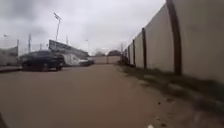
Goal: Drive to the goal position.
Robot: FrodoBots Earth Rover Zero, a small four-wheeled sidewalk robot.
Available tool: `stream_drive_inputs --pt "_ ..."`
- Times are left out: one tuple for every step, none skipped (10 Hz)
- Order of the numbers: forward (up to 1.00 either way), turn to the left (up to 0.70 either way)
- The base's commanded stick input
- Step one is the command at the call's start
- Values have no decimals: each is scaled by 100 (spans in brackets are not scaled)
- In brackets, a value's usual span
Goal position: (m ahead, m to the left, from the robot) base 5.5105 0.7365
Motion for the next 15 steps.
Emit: stream_drive_inputs --pt "100 0" --pt "100 0" --pt "100 0" --pt "100 0" --pt "100 0" --pt "100 0" --pt "100 0" --pt "100 0" --pt "100 0" --pt "100 0" --pt "100 0" --pt "100 0" --pt "100 0" --pt "100 0" --pt "100 0"
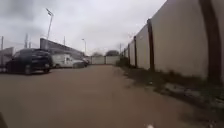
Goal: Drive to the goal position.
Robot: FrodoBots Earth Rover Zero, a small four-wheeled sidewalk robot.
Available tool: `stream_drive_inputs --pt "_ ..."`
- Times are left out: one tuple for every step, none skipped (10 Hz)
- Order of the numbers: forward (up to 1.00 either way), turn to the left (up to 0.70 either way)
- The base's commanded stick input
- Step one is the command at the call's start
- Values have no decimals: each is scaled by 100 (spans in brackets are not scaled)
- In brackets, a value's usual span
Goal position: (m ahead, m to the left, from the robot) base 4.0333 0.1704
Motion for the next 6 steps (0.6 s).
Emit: stream_drive_inputs --pt "100 0" --pt "100 0" --pt "100 0" --pt "100 0" --pt "100 0" --pt "100 0"
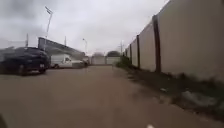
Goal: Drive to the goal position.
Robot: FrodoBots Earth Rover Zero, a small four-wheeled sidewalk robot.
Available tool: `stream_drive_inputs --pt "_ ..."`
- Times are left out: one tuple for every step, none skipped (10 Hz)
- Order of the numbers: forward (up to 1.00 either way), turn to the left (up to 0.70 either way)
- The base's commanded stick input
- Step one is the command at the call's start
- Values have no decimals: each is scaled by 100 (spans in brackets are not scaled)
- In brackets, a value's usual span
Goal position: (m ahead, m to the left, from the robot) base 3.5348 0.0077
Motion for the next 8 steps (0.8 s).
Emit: stream_drive_inputs --pt "100 0" --pt "100 0" --pt "100 0" --pt "100 0" --pt "100 0" --pt "100 0" --pt "100 0" --pt "100 0"
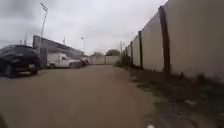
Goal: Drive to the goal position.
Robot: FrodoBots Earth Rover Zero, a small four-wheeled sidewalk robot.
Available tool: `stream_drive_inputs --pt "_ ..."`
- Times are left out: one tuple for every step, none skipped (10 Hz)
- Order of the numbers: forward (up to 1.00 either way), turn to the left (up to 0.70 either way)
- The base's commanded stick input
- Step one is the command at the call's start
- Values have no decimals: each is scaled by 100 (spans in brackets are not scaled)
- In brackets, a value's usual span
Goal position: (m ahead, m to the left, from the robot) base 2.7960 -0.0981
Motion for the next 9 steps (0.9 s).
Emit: stream_drive_inputs --pt "100 0" --pt "100 0" --pt "100 0" --pt "100 0" --pt "100 0" --pt "100 0" --pt "100 0" --pt "100 0" --pt "100 0"
